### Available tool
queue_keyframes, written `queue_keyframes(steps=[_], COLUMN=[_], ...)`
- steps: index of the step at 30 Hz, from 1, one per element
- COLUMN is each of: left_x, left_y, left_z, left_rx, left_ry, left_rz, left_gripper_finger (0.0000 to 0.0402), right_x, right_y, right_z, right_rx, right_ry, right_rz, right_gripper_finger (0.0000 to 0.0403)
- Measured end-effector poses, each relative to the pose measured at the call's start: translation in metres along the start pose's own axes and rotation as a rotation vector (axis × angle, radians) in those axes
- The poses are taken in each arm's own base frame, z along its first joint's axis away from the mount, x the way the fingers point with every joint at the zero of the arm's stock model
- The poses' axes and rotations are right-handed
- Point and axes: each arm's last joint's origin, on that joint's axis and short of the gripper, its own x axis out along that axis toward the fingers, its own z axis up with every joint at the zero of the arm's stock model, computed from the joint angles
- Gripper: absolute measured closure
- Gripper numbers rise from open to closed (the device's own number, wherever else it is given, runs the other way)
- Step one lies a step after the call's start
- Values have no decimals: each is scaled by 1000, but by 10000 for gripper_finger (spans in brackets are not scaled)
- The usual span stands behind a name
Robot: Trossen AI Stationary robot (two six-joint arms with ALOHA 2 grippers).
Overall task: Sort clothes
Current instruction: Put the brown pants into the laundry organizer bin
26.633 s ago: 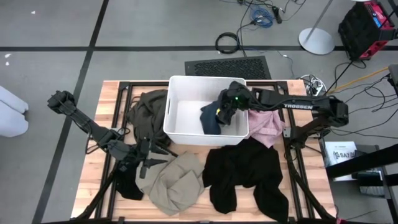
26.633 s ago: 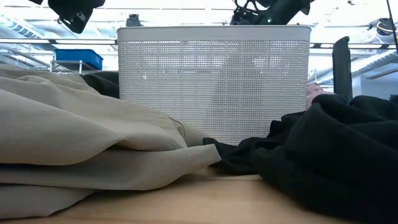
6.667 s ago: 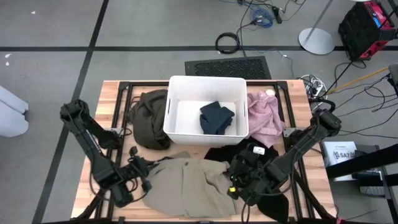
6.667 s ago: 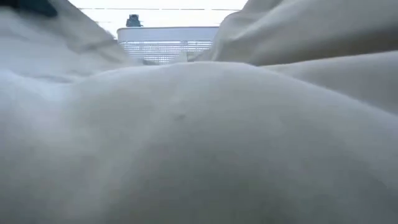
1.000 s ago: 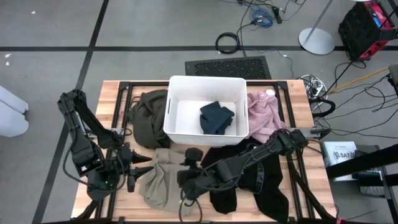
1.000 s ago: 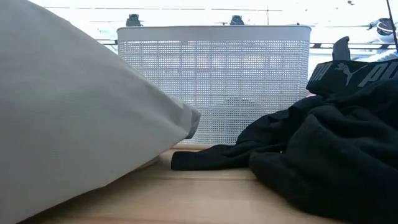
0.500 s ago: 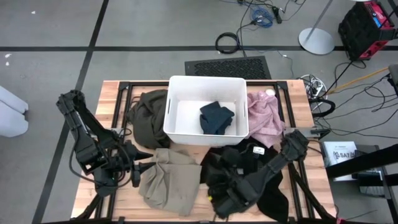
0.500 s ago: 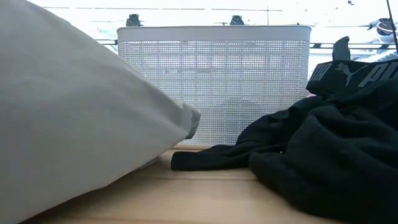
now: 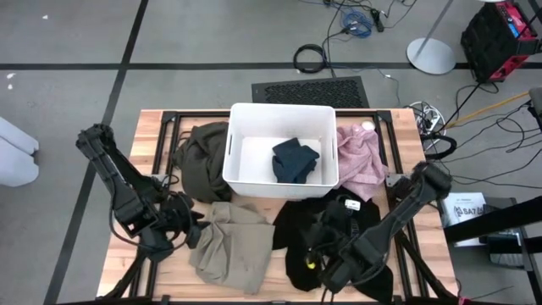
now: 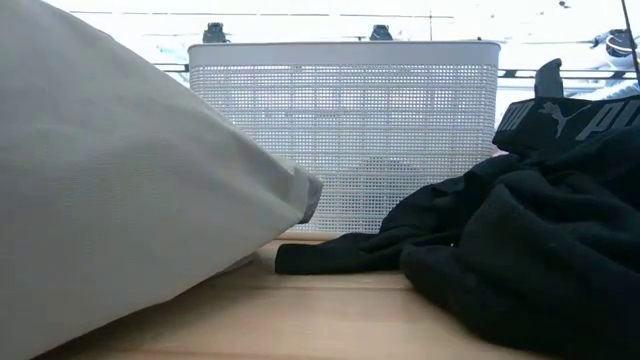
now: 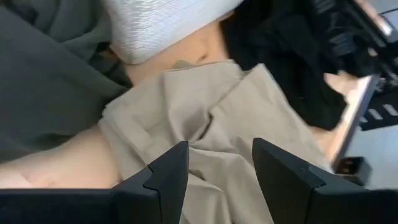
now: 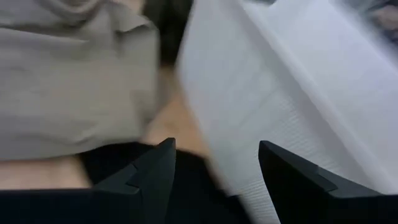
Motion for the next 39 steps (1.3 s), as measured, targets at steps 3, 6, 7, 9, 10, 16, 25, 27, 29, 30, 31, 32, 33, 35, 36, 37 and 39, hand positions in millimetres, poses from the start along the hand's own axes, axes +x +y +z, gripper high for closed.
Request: queue_keyframes(steps=[3, 6, 7, 9, 10, 16, 25, 27, 29, 30, 31, 32, 33, 35, 36, 37, 39], left_x=[8, 18, 21, 26, 28, 40, 57, 60, 63, 65, 66, 67, 67, 66, 64, 63, 62], left_y=[4, 10, 11, 10, 9, 18, 62, 71, 81, 85, 87, 87, 88, 86, 85, 83, 81], left_z=[-1, -3, -4, -5, -6, -9, -21, -23, -26, -27, -28, -28, -28, -27, -26, -25, -25], left_rx=[-41, -55, -61, -66, -58, -51, -152, -185, -197, -195, -194, -193, -189, -166, -153, -135, -111], left_ry=[50, 125, 139, 160, 175, 205, 240, 233, 227, 226, 225, 225, 224, 214, 213, 211, 208], left_rz=[27, 74, 80, 44, 12, -47, -157, -170, -146, -136, -133, -133, -133, -140, -149, -158, -173], left_gripper_finger=[215, 214, 214, 214, 214, 214, 214, 214, 214, 214, 214, 214, 214, 214, 214, 214, 214], right_x=[16, 32, 35, 41, 43, 52, 64, 66, 67, 68, 69, 70, 71, 75, 77, 80, 84], right_y=[-2, 3, 6, 10, 11, 18, 74, 76, 77, 76, 76, 75, 75, 73, 72, 71, 68], right_z=[-8, -8, -7, -7, -7, -11, -37, -39, -38, -38, -38, -39, -38, -38, -37, -36, -34], right_rx=[84, 149, 151, 135, 140, 224, 551, 623, 688, 711, 727, 738, 754, 798, 821, 844, 935], right_ry=[24, -62, -92, -116, -119, -135, -127, -97, -75, -63, -51, -41, -32, -6, 7, 25, 65], right_rz=[180, 311, 355, 465, 502, 548, 785, 801, 806, 805, 802, 796, 791, 786, 781, 779, 776], right_gripper_finger=[186, 185, 185, 184, 184, 184, 184, 183, 183, 183, 183, 183, 183, 183, 183, 183, 183])
